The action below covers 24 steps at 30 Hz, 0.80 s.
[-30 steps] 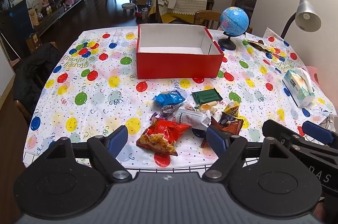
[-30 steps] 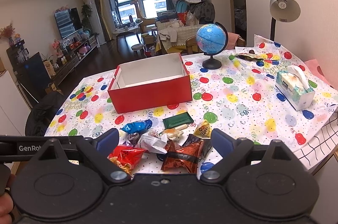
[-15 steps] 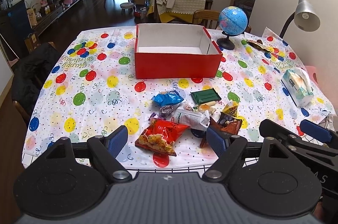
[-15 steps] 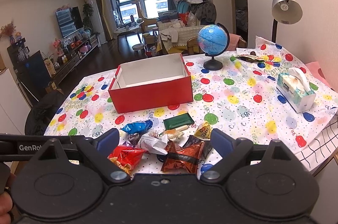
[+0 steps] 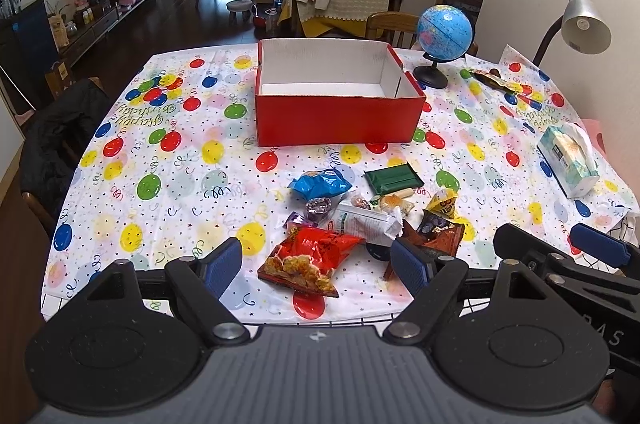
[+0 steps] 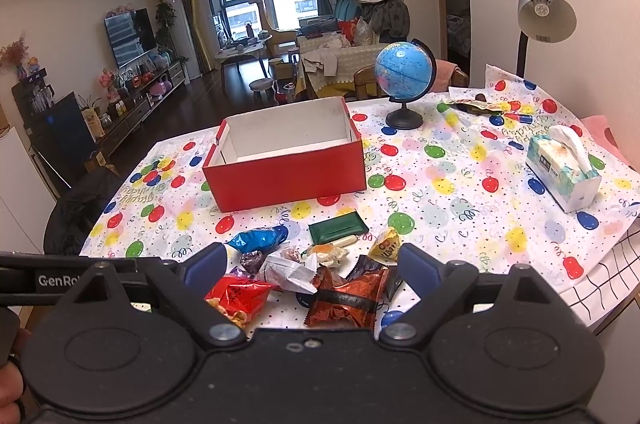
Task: Organize snacks
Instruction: 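Grasp the red chip bag with the left tool while the right tool grasps the brown pastry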
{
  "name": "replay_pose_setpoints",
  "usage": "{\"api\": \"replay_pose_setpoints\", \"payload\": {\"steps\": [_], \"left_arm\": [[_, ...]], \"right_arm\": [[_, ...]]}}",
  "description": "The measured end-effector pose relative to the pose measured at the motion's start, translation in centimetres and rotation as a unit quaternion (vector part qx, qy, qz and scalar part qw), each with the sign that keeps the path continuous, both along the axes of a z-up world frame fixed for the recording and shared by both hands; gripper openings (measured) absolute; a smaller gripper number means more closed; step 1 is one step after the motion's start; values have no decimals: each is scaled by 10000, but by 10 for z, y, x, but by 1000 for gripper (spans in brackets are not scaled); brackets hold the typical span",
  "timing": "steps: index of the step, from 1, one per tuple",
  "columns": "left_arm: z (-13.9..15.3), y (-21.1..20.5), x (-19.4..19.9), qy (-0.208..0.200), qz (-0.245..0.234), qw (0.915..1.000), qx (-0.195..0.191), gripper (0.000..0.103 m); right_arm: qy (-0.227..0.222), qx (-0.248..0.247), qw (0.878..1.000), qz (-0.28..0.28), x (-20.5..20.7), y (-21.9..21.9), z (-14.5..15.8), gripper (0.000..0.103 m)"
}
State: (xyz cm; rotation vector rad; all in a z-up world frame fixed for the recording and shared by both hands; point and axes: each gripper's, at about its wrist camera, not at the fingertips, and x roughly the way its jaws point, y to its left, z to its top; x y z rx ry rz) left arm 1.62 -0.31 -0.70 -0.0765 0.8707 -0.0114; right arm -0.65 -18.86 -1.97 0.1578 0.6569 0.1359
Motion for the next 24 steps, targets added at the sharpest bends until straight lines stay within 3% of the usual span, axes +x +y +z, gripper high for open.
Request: {"api": "replay_pose_setpoints", "payload": {"steps": [5, 9, 14, 24], "left_arm": [[-15, 18, 20, 99, 347, 9993, -33, 82], [-35, 27, 41, 316, 495, 9983, -32, 82], [-61, 37, 61, 545, 589, 9966, -171, 82], [-117, 29, 87, 1154, 0, 9933, -113, 81]], "right_arm": [[116, -8, 9999, -101, 24, -2, -15, 91], [297, -153, 9990, -304, 41, -4, -37, 82], [413, -209, 9978, -468, 58, -7, -62, 80], [1170, -298, 9924, -227, 74, -4, -117, 77]]}}
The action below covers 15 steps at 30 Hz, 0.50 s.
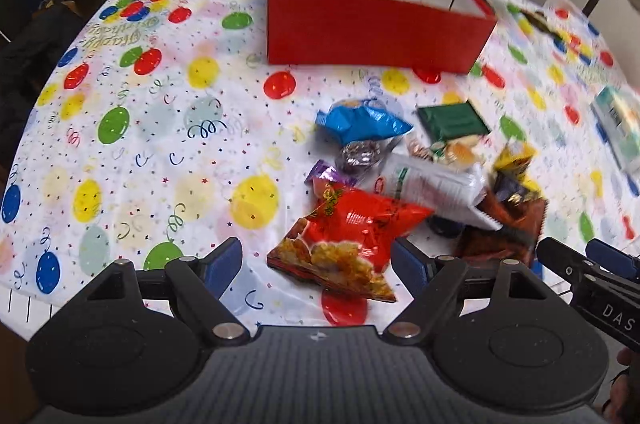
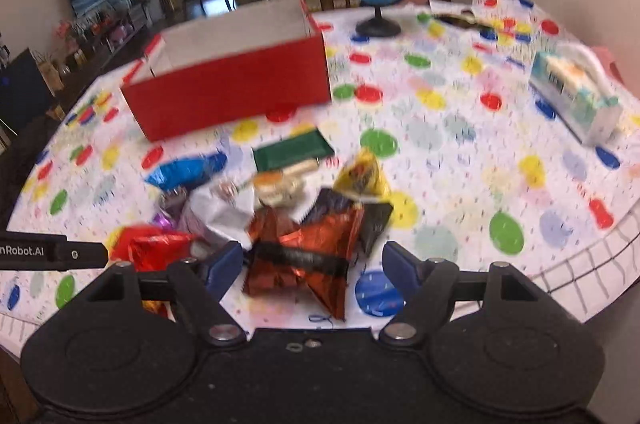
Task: Organize snacks
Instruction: 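Grasp the red chip bag with the left tool while the right tool grasps the brown pastry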
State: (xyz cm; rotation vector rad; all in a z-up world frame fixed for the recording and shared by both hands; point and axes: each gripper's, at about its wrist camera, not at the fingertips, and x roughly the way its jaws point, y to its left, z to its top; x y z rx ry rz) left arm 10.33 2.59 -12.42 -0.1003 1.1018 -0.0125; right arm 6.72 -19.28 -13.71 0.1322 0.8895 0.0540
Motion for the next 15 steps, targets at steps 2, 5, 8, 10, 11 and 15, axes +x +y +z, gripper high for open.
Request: {"api": "replay_pose_setpoints", "payload": {"steps": [2, 5, 8, 10, 11, 15], "left_arm": [[-10, 1, 6, 120, -96, 9999, -39, 82], [-24, -1, 14, 313, -303, 9990, -113, 81], [-33, -7, 20, 369, -501, 9980, -83, 82], [-36, -11, 25, 381, -570, 9976, -25, 82], [-38, -12, 27, 383, -626, 9973, -9, 82], [-47, -14, 37, 509, -787, 9956, -41, 82]], "right_arm": [[74, 25, 10000, 9, 2, 0, -8, 77], [164, -13, 9998, 87, 9, 1, -19, 77], [263, -166, 9993, 221, 17, 7, -29, 78], [329, -185, 9990, 258, 23, 8, -36, 79], [358, -176, 9989, 247, 26, 8, -39, 79], [391, -146, 9988, 247, 35, 10, -48, 82]]}}
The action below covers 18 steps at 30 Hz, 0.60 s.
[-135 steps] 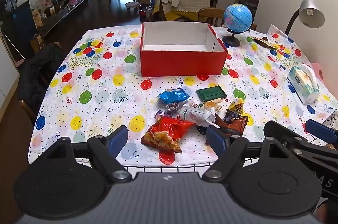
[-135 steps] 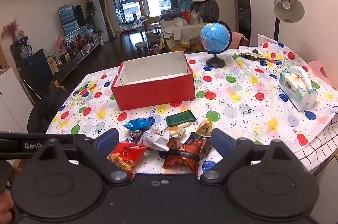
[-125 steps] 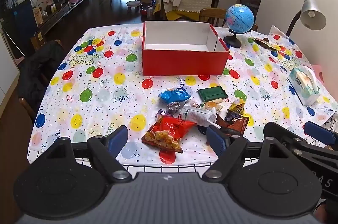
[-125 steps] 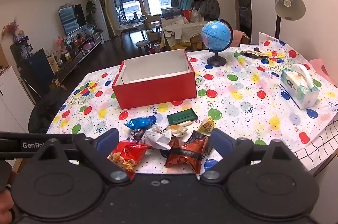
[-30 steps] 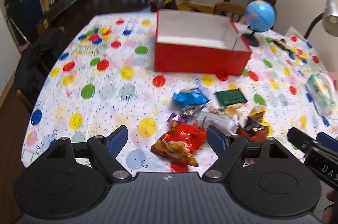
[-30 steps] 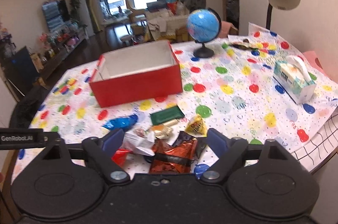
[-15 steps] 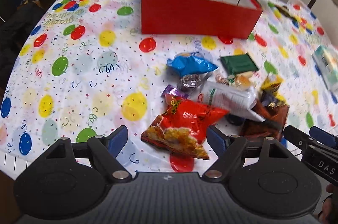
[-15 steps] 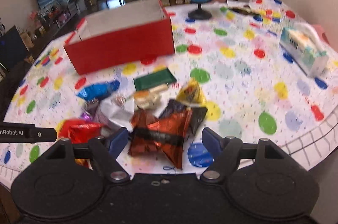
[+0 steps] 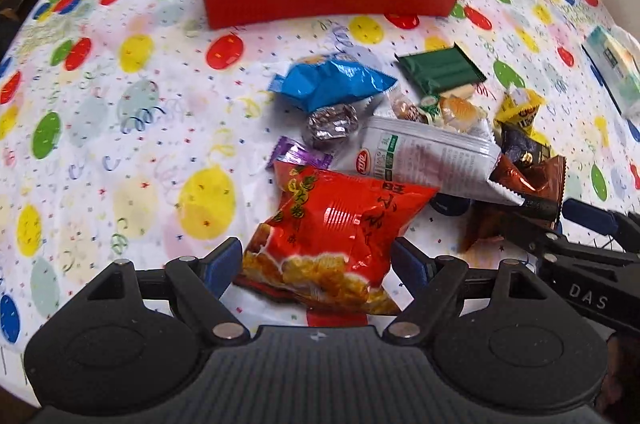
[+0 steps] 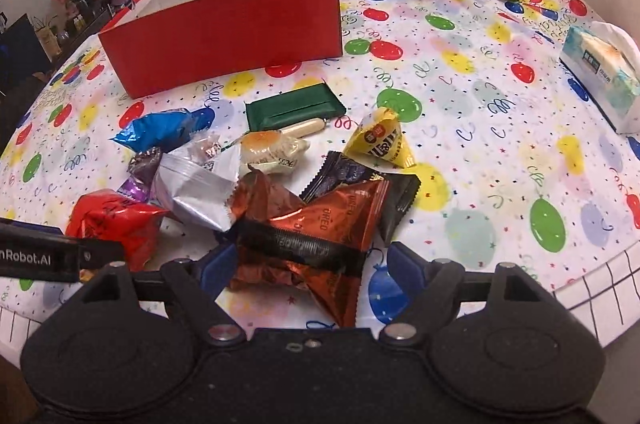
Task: Organize snacks
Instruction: 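Grasp the red chip bag with the left tool while the right tool grasps the brown pastry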
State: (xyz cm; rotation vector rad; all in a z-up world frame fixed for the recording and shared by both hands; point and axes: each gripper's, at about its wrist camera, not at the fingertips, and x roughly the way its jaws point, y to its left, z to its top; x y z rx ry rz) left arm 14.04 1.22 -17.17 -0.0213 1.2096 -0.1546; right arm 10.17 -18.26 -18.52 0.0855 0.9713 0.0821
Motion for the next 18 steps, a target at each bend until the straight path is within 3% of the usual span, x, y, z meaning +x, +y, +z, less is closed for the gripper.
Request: {"api": "replay_pose_setpoints", "payload": {"steps": [8, 12, 18], "left_arm": [[-5, 0, 7, -17, -193, 9998, -84, 82], [-4, 4, 7, -67, -113, 9998, -168, 79], [1, 12, 4, -212, -41, 9994, -283, 66]], "right_arm": [[124, -14, 9999, -23, 14, 7, -14, 82], [127, -8, 9999, -75, 12, 10, -13, 74], [81, -40, 9997, -206, 2, 13, -3, 62]]}}
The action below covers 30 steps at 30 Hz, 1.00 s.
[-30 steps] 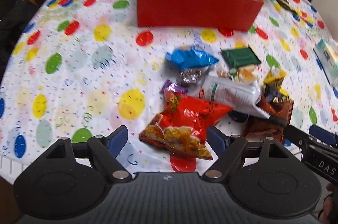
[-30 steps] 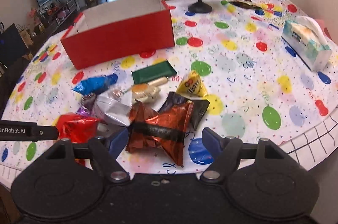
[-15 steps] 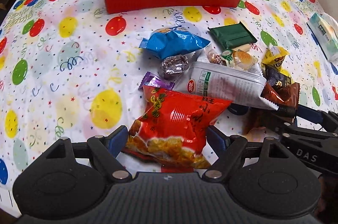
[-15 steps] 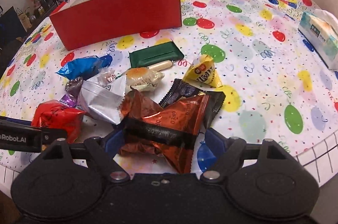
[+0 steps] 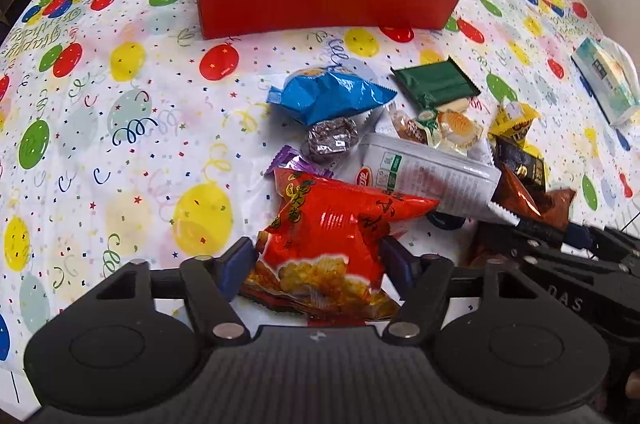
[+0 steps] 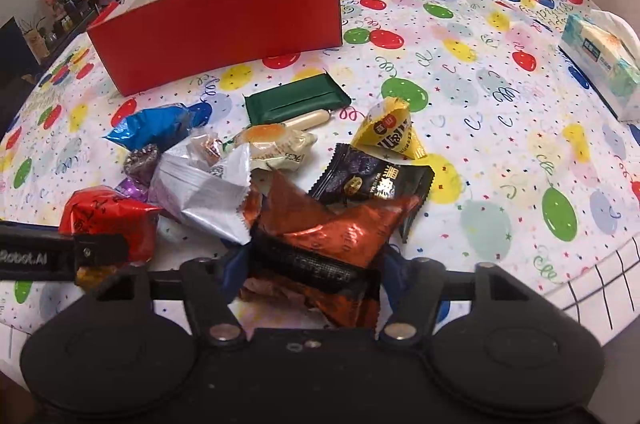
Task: Organize snacks
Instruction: 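Grasp the red chip bag with the left tool while the right tool grasps the brown pastry, then carry both snacks into the red box and open both tools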
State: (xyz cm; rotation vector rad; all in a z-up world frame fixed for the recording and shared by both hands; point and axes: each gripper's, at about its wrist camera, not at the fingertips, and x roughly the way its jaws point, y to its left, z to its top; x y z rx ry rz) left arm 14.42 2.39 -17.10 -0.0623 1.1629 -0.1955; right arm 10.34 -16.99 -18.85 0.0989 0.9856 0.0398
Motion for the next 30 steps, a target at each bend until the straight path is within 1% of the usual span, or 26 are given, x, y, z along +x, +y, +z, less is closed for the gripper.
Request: {"api": "replay_pose_setpoints", "payload": {"steps": [2, 4, 9, 12, 15, 23, 30], "left_arm": [[2, 3, 0, -26, 9, 10000, -34, 62], [4, 5, -1, -51, 48, 10000, 3, 61], [18, 17, -3, -161, 120, 9997, -119, 60], [30, 23, -4, -262, 160, 9993, -190, 60], [44, 28, -7, -453, 147, 9986, -230, 60], [82, 40, -1, -985, 172, 9946, -268, 60], [107, 52, 11, -1208, 297, 9917, -318, 60]], "right_arm": [[-50, -15, 10000, -62, -5, 0, 5, 59], [-104, 47, 9998, -134, -10, -1, 11, 59], [-245, 19, 9992, -314, -24, -1, 30, 58], [-399, -20, 9981, -471, -31, -1, 41, 58], [-644, -38, 9964, -558, -34, 0, 53, 58], [-1093, -101, 9929, -453, -18, 17, 80, 58], [-1298, -68, 9912, -238, 1, 35, 106, 58]]}}
